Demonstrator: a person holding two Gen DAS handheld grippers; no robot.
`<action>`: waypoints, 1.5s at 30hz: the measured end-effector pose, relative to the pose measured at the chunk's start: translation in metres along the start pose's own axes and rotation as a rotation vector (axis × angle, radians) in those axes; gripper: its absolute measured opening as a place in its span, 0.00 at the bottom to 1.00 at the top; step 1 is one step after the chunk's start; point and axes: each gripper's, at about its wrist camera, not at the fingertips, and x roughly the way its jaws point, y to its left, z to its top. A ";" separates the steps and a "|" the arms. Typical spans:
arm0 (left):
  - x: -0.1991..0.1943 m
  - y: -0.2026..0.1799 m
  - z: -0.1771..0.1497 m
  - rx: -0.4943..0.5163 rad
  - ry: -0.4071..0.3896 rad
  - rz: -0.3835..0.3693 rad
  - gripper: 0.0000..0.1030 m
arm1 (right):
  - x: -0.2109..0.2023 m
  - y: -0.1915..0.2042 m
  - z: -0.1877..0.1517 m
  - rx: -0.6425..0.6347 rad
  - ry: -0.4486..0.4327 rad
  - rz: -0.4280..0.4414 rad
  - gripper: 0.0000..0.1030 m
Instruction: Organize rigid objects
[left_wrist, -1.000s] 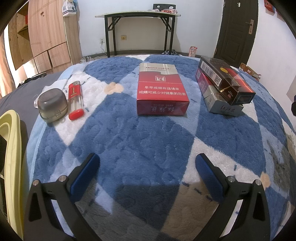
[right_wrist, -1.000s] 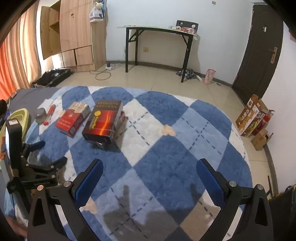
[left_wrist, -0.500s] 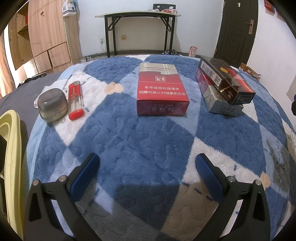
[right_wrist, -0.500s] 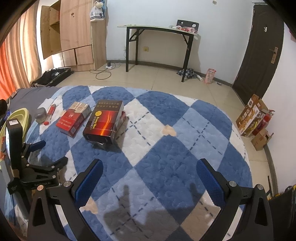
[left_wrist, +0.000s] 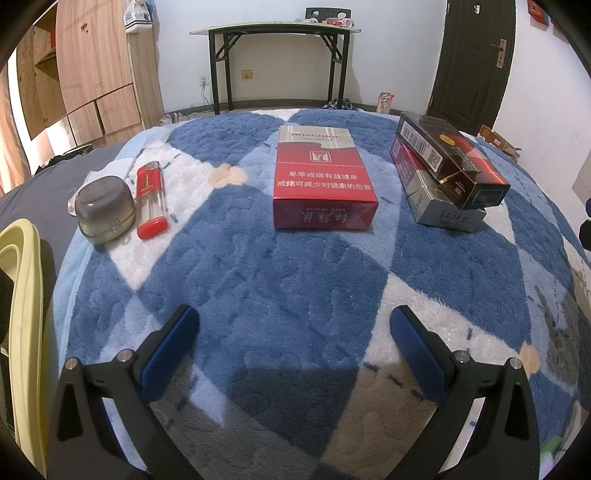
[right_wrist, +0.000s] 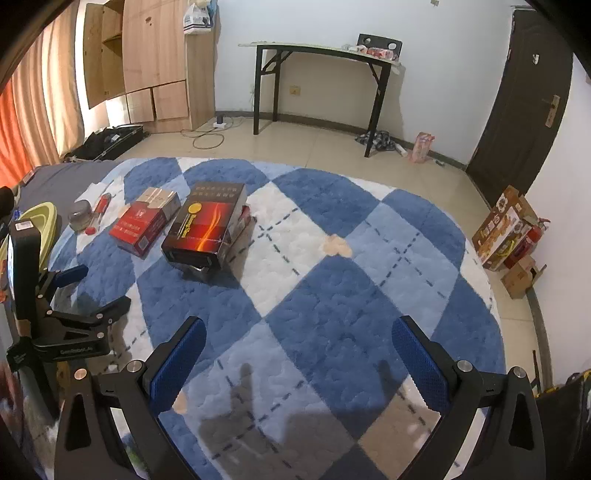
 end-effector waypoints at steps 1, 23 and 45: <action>0.000 0.000 0.000 0.000 0.000 -0.001 1.00 | 0.001 0.000 -0.001 0.001 0.001 0.001 1.00; 0.004 -0.005 0.004 0.038 0.027 0.014 1.00 | -0.001 0.015 -0.003 -0.006 0.016 0.024 1.00; 0.001 -0.017 0.095 0.138 0.093 -0.102 1.00 | -0.024 0.082 -0.066 -0.270 0.125 0.389 1.00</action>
